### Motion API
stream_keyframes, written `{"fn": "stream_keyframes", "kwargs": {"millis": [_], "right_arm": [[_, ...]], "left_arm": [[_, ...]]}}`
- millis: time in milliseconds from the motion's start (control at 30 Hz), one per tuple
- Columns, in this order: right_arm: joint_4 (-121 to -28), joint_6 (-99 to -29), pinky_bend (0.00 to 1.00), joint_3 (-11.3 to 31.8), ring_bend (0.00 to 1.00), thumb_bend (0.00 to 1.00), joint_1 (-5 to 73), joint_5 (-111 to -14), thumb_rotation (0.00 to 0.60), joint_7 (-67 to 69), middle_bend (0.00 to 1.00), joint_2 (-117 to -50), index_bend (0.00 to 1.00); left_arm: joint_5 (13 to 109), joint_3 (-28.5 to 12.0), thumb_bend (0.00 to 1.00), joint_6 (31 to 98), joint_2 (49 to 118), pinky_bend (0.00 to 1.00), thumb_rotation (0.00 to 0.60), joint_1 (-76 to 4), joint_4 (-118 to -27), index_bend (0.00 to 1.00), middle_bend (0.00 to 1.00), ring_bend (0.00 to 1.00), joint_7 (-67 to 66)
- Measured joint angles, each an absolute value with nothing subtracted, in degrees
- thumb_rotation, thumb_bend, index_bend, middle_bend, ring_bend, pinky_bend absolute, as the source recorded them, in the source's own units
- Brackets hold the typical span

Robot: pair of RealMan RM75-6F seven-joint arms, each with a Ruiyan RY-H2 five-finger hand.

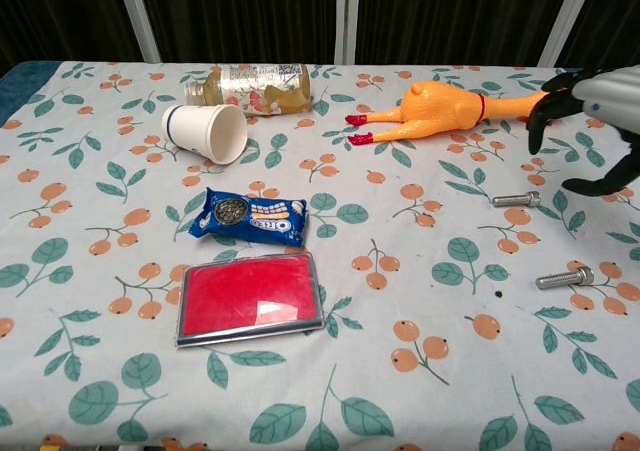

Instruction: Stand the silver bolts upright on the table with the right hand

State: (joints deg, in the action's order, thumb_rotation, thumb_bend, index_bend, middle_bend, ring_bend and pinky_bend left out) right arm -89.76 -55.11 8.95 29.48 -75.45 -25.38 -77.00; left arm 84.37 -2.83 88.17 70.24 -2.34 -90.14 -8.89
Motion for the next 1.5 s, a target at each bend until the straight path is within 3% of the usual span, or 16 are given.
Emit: {"fn": "stream_keyframes", "kwargs": {"millis": [367, 967, 1133, 1500], "right_arm": [[-81.14, -54.03, 0.01, 8.39, 0.00, 0.27, 34.09, -71.15, 0.600, -31.22, 0.22, -86.31, 0.45], [-78.71, -53.94, 0.01, 5.87, 0.00, 0.30, 34.88, -69.52, 0.600, -31.43, 0.23, -88.42, 0.52], [-77.96, -54.19, 0.01, 6.00, 0.00, 0.35, 35.18, -69.41, 0.600, -30.48, 0.25, -89.09, 0.58], [-81.69, -54.28, 0.00, 7.74, 0.00, 0.37, 35.17, -69.92, 0.600, -21.06, 0.26, -86.66, 0.59]], "left_arm": [[84.25, -2.82, 0.00, 88.32, 70.69, 0.00, 0.600, -2.13, -89.15, 0.14, 0.12, 0.00, -7.61], [84.09, -2.57, 0.00, 88.55, 71.18, 0.00, 0.600, -1.54, -87.90, 0.14, 0.12, 0.00, -6.17], [84.19, -2.59, 0.00, 88.76, 71.18, 0.00, 0.600, -1.43, -87.81, 0.14, 0.12, 0.00, -6.09], [84.28, -2.63, 0.00, 88.77, 71.06, 0.00, 0.600, -1.42, -88.14, 0.14, 0.12, 0.00, -6.71]]}}
